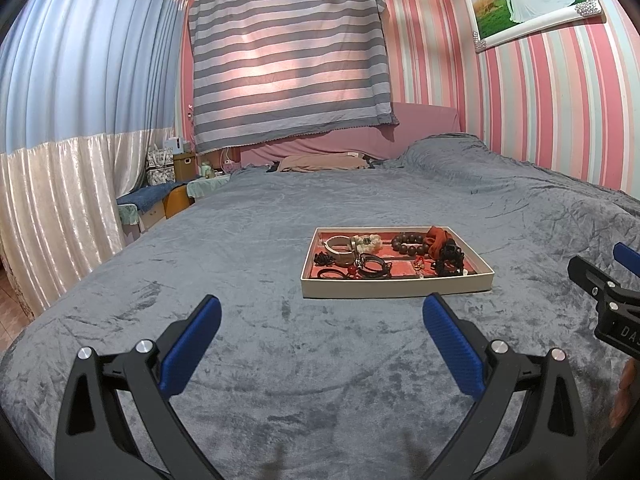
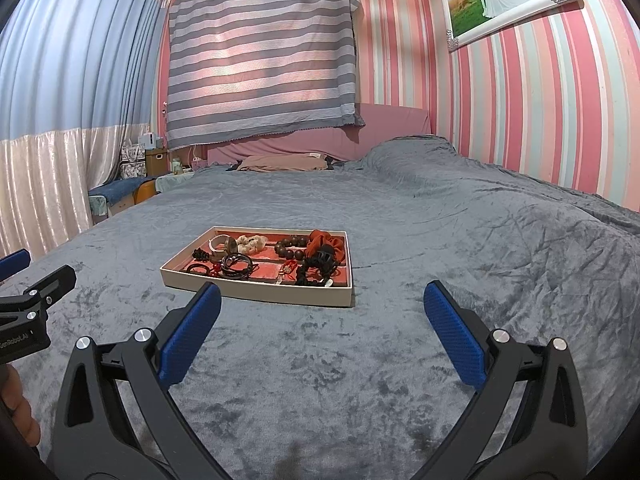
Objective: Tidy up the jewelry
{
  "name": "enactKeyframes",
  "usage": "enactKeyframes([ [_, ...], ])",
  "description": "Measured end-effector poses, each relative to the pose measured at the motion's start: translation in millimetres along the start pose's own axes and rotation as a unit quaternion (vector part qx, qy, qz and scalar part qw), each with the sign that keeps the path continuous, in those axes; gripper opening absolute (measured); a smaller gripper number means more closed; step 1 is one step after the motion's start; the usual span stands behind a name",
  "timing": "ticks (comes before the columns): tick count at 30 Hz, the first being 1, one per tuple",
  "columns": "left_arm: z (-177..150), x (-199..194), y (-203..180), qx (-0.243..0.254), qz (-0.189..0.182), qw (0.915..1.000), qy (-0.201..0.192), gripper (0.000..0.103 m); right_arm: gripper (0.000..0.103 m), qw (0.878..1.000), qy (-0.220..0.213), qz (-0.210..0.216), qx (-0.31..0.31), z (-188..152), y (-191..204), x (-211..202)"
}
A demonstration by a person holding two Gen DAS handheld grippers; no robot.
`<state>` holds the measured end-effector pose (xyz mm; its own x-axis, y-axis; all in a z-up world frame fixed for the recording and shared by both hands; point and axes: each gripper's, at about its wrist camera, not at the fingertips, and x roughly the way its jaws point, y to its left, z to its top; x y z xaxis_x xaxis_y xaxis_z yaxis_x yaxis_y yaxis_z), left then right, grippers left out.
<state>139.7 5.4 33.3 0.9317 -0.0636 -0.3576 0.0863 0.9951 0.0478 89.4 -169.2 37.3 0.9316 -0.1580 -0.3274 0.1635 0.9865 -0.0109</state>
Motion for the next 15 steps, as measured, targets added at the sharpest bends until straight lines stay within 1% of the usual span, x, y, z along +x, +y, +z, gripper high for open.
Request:
enactKeyframes([
  [15, 2.9, -3.9, 5.4, -0.001, -0.001, 1.0, 0.004, 0.098, 0.099, 1.0, 0.002, 0.001, 0.001, -0.8, 0.1, -0.1],
])
